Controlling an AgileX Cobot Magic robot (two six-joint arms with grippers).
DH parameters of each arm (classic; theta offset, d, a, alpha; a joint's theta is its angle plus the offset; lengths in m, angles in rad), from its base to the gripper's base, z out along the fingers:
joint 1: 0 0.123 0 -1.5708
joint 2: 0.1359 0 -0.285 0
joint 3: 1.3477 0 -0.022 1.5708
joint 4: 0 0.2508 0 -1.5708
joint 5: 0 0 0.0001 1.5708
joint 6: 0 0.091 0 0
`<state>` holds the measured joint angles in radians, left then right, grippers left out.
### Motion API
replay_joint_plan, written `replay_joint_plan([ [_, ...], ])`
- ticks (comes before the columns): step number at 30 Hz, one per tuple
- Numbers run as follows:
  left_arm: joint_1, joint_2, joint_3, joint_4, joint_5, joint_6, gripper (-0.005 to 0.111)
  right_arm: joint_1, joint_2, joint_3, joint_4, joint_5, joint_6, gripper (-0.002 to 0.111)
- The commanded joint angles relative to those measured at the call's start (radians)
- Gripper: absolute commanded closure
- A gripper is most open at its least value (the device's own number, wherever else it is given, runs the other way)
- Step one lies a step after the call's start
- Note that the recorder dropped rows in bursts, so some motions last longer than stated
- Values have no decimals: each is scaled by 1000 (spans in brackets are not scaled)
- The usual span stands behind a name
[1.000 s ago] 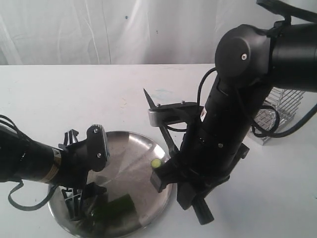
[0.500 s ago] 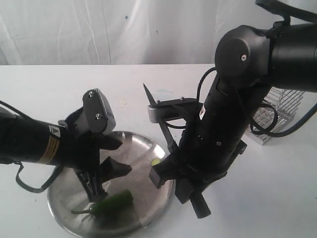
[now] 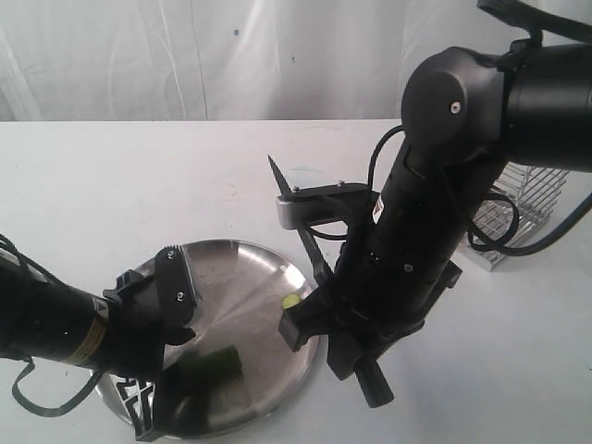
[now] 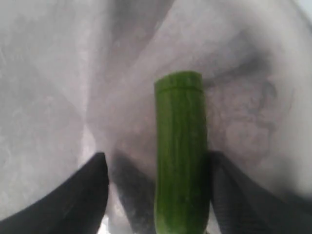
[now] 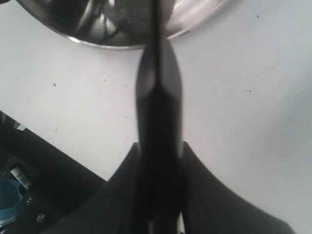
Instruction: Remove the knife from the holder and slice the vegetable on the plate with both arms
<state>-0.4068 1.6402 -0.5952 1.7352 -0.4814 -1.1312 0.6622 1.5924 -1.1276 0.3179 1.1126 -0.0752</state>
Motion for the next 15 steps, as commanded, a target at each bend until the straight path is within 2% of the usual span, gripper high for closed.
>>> replay_joint_plan([
  [1,0,42,7,9,39,12,49,-6,-11,0,3,-6,-1,108],
  [3,0,48,5,9,60,23,61,-6,-11,0,3,-12,-1,108],
  [5,0,44,-7,9,82,32,78,-6,-11,0,3,-12,-1,108],
  [6,0,42,-23,9,112,30,92,-6,-11,0,3,-12,-1,108],
  [8,0,31,-48,9,155,24,106,-6,-11,0,3,-12,-1,108],
  [11,0,17,-90,9,219,-1,106,-6,-11,0,1,-14,-1,108],
  [15,0,34,-109,9,233,36,107,-6,-11,0,-1,-39,-1,108],
])
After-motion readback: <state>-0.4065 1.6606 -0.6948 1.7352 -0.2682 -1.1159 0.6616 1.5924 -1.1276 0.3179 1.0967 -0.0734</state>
